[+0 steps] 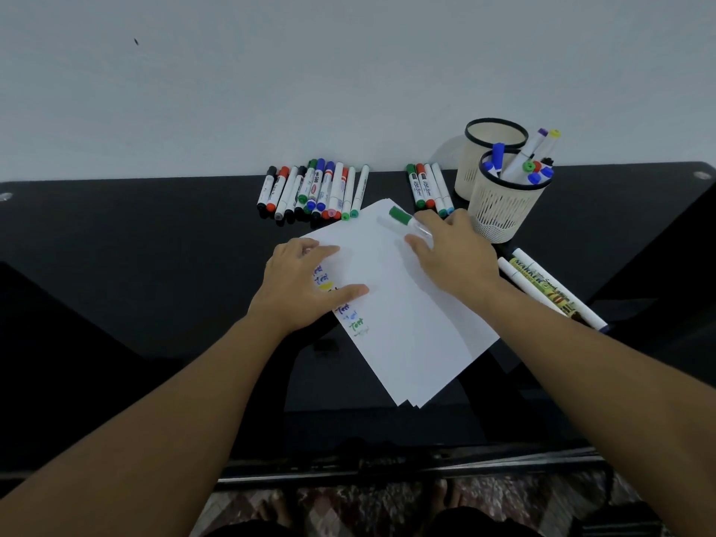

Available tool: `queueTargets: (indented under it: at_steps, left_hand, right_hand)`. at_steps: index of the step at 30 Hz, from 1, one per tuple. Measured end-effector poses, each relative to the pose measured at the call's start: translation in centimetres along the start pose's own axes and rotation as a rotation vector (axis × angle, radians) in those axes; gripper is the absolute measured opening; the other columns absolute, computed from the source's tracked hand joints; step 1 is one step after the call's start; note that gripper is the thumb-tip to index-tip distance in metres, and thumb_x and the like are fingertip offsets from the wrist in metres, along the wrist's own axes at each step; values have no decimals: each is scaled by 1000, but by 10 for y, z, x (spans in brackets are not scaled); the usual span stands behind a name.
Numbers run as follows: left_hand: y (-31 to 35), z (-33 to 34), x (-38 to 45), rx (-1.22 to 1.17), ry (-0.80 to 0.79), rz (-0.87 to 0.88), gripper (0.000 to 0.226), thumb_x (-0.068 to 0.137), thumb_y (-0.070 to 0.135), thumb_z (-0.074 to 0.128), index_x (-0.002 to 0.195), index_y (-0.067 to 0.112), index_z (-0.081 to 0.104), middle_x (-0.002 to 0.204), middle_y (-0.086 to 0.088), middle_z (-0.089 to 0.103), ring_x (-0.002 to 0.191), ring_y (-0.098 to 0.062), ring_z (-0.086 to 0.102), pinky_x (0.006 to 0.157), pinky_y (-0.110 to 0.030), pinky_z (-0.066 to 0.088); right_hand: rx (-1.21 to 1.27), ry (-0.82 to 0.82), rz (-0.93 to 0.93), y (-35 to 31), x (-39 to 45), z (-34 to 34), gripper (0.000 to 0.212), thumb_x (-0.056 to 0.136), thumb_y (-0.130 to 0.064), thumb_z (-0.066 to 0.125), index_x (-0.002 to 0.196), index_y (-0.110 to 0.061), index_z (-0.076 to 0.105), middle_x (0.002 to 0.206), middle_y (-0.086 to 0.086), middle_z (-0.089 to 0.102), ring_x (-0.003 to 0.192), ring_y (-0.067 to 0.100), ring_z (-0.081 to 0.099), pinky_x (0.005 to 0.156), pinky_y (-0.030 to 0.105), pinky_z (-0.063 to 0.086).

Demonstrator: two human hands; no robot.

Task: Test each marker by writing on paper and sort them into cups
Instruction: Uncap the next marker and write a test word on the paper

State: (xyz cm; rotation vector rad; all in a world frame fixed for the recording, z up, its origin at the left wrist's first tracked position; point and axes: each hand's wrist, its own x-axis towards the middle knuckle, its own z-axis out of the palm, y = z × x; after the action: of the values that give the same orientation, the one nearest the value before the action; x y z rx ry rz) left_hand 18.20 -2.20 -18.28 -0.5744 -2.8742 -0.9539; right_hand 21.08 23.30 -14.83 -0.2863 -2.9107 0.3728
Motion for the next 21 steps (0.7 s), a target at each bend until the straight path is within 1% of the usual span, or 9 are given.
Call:
queueTargets:
  at_steps: [2,4,5,8,10,13,17,19,21]
  left_hand:
    - [2,-2,-3,-89,45,1,78,76,74,71,140,34,55,139,11,40,135,-10,27,113,-37,32]
    - [5,-6,-10,-130,92,19,70,80,66,72,139,33,56,136,11,40,131,-6,27,108,-31,31]
    - [5,-9,-14,-131,95,25,68,81,64,72,139,34,56,134,11,40,129,-5,27,107,-30,30]
    - [-3,-17,-34,-96,-7,30,77,76,71,73,142,38,52,133,16,42,130,-3,27,109,-32,29]
    - [-10,-17,-46,-5,-48,91,86,69,84,68,142,41,52,135,18,43,131,-4,29,110,-34,30]
    - [-12,-14,-50,101,-7,155,89,63,95,57,134,41,60,135,18,47,131,-8,33,111,-37,31]
    - [-11,-11,-47,140,22,172,89,63,95,56,130,38,64,134,14,49,130,-12,36,112,-40,31]
    - [-13,-11,-48,138,37,184,89,63,95,55,129,37,65,132,13,50,129,-13,38,111,-42,33]
    - [-12,-11,-48,144,42,190,89,64,96,53,129,36,65,130,13,50,128,-13,39,111,-42,34]
  right_hand:
    - [82,35,-61,-2,-5,-1,33,106,-44,45,133,-29,55,118,6,51,94,29,59,72,39,49]
    - [78,7,-143,-8,-11,-4,29,106,-38,45,128,-23,58,111,4,57,95,27,59,77,40,48]
    - [78,-21,-162,-11,-15,-7,27,105,-36,44,124,-21,58,104,1,60,92,26,60,76,40,46]
    - [80,-120,-218,-19,-28,-9,20,107,-34,40,115,-19,51,82,-5,58,78,24,58,68,38,39]
    - [51,-136,-272,-22,-35,-7,19,106,-35,41,112,-20,51,86,-4,60,80,26,59,71,40,40]
    - [24,-136,-300,-30,-40,-7,22,107,-40,41,113,-22,53,96,-4,63,86,24,60,78,41,41]
    - [56,-154,-253,-38,-48,-6,31,108,-54,33,103,-25,43,76,-10,53,74,19,51,79,42,36]
    - [67,-168,-249,-40,-51,-5,32,109,-53,30,99,-25,42,73,-9,52,71,17,50,83,44,39]
    - [41,-145,-278,-39,-53,-2,29,111,-47,32,101,-23,45,77,-8,56,70,15,51,95,45,40]
